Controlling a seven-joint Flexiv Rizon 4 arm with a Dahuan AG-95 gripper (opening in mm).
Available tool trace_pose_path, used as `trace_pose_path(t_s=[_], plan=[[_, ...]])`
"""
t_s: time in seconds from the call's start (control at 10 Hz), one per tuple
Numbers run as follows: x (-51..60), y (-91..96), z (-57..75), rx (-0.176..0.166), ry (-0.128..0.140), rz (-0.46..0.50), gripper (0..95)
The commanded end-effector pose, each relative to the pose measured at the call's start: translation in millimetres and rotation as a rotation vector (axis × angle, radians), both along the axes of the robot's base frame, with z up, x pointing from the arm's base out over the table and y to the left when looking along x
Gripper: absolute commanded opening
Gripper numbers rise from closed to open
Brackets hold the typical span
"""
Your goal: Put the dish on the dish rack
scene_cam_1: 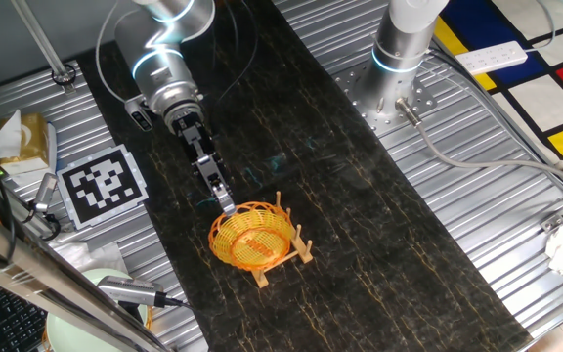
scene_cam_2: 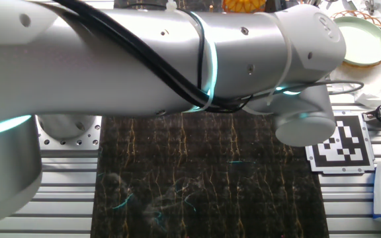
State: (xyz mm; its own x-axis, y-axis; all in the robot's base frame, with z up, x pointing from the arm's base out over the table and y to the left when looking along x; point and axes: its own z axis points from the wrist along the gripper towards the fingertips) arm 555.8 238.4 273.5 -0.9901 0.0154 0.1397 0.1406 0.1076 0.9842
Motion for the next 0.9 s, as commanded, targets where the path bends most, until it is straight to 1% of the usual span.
trace_pose_path(t_s=[0.1,0.3,0.4,0.5,0.9], plan=[[-1.4,-0.8,0.1,-0.002,0.002,-0.001,0.0],[-3.4,-3.3,-2.4,-0.003,0.004,-0.001,0.0],[-5.2,-5.6,-5.8,-0.001,-0.001,0.000,0.0],[-6.3,-7.1,-8.4,-0.001,0.002,0.001,0.0],[-7.3,-8.6,-10.9,-0.001,0.049,0.005,0.0]])
